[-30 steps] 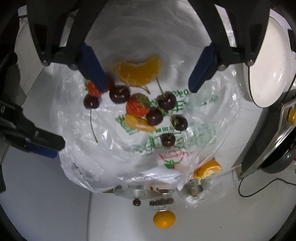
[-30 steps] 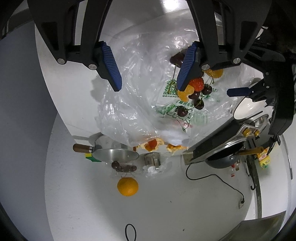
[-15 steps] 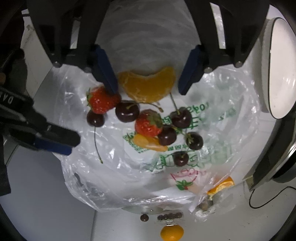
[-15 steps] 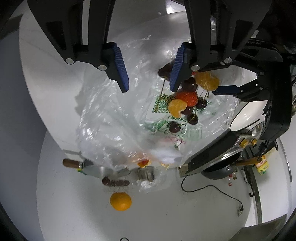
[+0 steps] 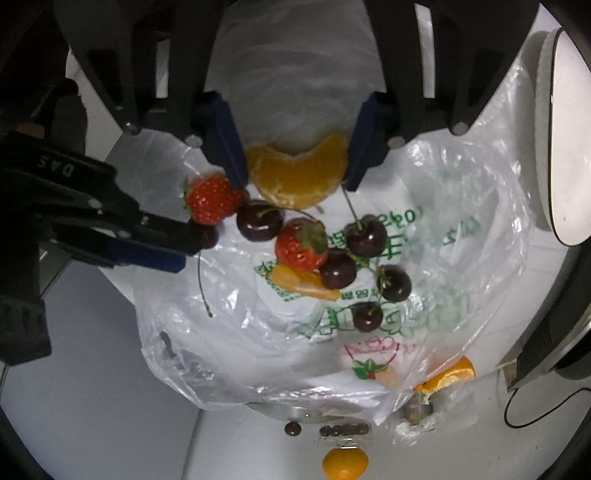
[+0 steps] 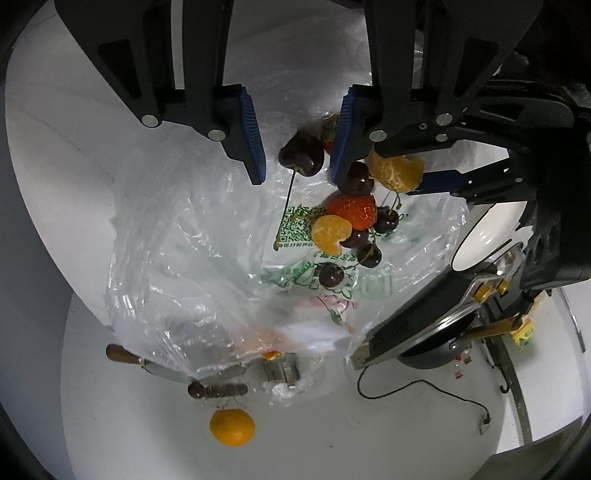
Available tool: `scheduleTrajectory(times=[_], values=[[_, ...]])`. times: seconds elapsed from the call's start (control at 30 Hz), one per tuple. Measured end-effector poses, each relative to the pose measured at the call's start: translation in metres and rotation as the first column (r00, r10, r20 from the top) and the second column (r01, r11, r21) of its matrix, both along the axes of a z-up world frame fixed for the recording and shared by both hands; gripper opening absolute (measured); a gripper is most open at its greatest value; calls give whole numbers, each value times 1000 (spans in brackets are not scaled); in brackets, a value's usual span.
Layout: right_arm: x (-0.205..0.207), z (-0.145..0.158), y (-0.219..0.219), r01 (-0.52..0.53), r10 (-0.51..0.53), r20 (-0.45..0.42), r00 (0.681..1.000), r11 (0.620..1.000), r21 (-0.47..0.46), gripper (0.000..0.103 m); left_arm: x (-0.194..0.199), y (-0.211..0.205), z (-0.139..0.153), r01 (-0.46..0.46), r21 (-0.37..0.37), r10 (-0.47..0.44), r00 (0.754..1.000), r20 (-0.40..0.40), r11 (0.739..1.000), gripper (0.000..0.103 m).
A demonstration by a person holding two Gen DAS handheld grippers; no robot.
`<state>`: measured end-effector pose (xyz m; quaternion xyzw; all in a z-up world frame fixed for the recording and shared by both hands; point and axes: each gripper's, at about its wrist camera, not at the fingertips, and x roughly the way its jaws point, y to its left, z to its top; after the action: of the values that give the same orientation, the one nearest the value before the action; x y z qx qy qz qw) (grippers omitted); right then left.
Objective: Organize fruits
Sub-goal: 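Grasp an orange segment with the left gripper while the right gripper grasps a dark cherry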
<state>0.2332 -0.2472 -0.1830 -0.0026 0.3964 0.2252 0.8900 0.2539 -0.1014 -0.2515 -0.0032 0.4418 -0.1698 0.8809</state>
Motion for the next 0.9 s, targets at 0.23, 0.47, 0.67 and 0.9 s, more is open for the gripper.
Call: scheduleTrajectory(times=[0.23,0.47,0.67,0.9], values=[[9,-6,-5,48,-44,-72,996,997,57,38,-6,6,13,27,-33,-26,999,36,999,54],[4,-4,2,53,-51,-71,996,998,34,31,-12,15,23,29,-51,-25,997,72,998,54],[8,-4,3,65,-60,-103,993,997,39,31,-21,24,35,18,-59,-11,993,114,998,54],[18,-11,-3,110,-89,-189,978,989,102,31,-32,36,47,2,-68,8,988,153,998,54]])
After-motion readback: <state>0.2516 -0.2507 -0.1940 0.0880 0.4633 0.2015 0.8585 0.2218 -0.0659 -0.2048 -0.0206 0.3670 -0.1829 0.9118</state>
